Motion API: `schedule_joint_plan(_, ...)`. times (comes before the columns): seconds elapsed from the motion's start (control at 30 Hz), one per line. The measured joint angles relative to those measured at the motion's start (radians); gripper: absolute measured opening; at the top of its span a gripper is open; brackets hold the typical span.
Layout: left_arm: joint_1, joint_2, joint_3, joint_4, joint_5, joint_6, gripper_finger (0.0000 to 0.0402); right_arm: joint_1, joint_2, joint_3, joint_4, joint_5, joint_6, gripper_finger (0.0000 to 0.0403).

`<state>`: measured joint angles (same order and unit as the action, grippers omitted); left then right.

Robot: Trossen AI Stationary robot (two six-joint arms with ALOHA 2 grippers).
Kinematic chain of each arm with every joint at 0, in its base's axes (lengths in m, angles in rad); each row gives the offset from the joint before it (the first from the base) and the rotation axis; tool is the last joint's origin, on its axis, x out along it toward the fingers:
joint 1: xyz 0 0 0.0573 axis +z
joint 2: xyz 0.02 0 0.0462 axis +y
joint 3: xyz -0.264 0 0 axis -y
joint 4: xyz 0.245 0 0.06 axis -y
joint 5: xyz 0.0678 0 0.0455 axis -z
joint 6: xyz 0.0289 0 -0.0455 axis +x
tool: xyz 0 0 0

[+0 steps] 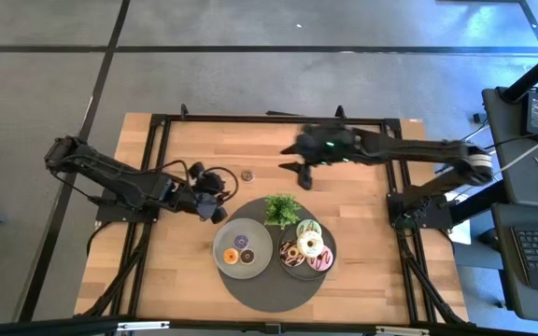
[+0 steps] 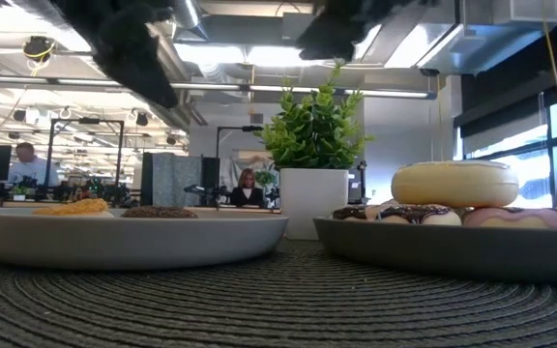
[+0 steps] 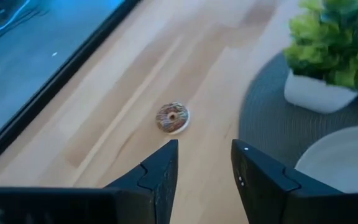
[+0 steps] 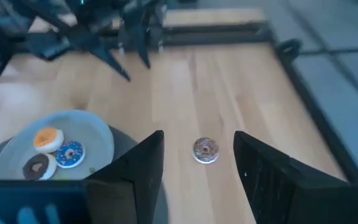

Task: Pick & Place donuts
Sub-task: Put the small brown donut on the gray plate

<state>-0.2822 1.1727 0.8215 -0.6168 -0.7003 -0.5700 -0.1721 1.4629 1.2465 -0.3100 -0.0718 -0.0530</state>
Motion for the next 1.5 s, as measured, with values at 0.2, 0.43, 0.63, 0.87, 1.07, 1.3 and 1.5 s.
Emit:
schedule_joint_plan(0.2,0.138,0.095,0.000,0.130,0.139,0.257,0.0143,0.014,-0.254,-0.263,0.061,0.159,0.096,0.0195)
schedule_joint_plan(0.43,0.385,0.236,0.000,0.261,0.353,0.370,0.0143,0.066,-0.475,-0.542,0.115,0.209,0.205,0.0195)
schedule_joint_plan(0.63,0.533,0.361,0.000,0.449,0.593,0.454,0.0143,0.078,-0.592,-0.701,0.266,0.213,0.167,0.0195)
schedule_joint_plan(0.87,0.602,0.405,0.000,0.479,0.559,0.381,0.0143,0.054,-0.601,-0.800,0.550,0.213,0.034,0.0195)
schedule_joint_plan(1.07,0.620,0.405,0.000,0.445,0.550,0.312,0.0143,0.019,-0.558,-0.814,0.703,0.212,-0.004,0.0195)
schedule_joint_plan(1.3,0.610,0.405,0.000,0.403,0.553,0.210,0.0143,0.002,-0.494,-0.814,0.752,0.210,0.019,0.0195)
schedule_joint_plan(1.5,0.598,0.405,0.000,0.403,0.519,0.195,0.0143,-0.001,-0.451,-0.814,0.767,0.203,0.050,0.0195)
